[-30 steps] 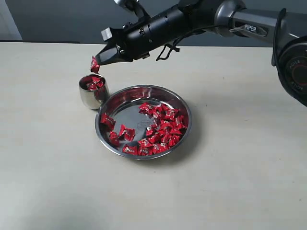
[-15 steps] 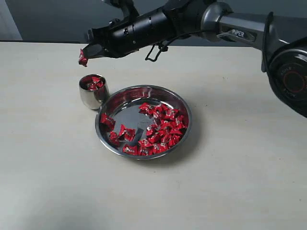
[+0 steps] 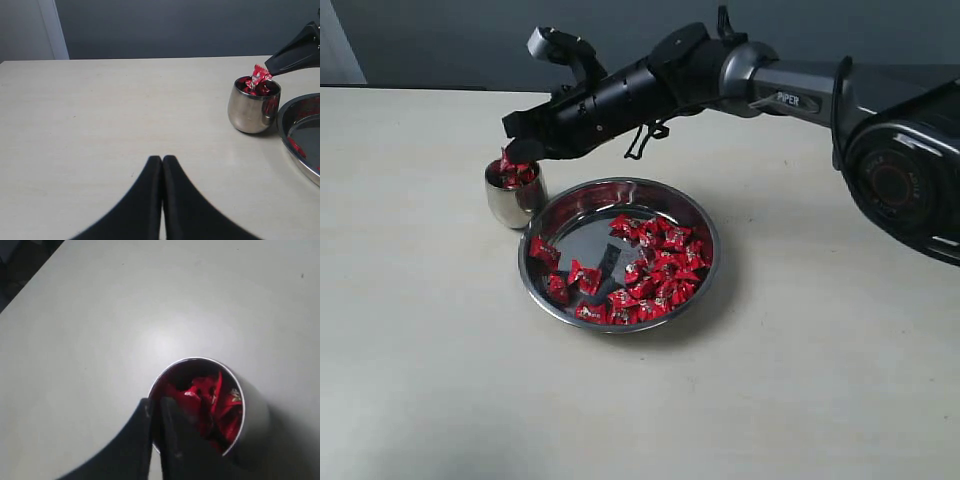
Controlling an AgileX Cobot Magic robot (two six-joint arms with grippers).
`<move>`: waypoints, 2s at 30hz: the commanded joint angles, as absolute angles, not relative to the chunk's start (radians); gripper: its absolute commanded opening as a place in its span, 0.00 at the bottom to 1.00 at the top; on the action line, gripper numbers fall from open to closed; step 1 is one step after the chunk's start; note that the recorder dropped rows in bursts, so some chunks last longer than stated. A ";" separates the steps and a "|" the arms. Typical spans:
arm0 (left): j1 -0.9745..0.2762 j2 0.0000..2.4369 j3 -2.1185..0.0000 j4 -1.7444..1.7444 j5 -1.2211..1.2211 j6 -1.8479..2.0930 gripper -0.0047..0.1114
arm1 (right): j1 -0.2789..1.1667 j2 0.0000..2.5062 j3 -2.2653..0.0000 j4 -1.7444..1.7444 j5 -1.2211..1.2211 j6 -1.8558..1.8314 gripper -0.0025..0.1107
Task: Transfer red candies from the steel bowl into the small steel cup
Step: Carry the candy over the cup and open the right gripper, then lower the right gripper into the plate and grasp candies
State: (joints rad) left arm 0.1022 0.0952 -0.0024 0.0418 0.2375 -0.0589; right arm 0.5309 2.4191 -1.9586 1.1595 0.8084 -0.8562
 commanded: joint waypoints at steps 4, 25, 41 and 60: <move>0.097 0.086 0.000 0.043 0.233 -0.061 0.04 | 0.530 2.418 -1.959 1.148 0.818 -0.859 0.31; 0.097 0.086 0.000 0.043 0.233 -0.061 0.04 | 0.500 2.385 -1.959 0.648 1.221 -0.695 0.31; 0.097 0.086 0.000 0.043 0.233 -0.061 0.04 | 0.500 2.462 -1.959 0.701 1.221 -0.695 0.42; 0.097 0.086 0.000 0.043 0.233 -0.061 0.04 | 0.531 2.471 -1.959 0.752 1.221 -0.706 0.42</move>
